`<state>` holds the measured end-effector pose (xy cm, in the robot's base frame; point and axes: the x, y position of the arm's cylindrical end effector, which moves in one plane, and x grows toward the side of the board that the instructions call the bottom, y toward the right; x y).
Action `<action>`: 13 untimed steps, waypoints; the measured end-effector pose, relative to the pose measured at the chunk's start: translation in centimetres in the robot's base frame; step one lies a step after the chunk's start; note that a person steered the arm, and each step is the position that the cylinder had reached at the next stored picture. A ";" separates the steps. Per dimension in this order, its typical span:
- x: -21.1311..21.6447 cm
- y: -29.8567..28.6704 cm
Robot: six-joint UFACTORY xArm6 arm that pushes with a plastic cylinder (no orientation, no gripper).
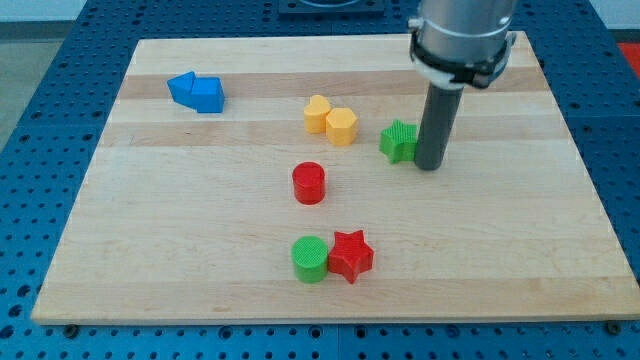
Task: Place the green star in between the blue cube and the yellow heart
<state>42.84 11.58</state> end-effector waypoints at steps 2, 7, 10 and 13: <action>-5.8 -5.3; 2.8 -6.7; 3.6 -11.6; 3.1 -15.7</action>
<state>45.97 -4.16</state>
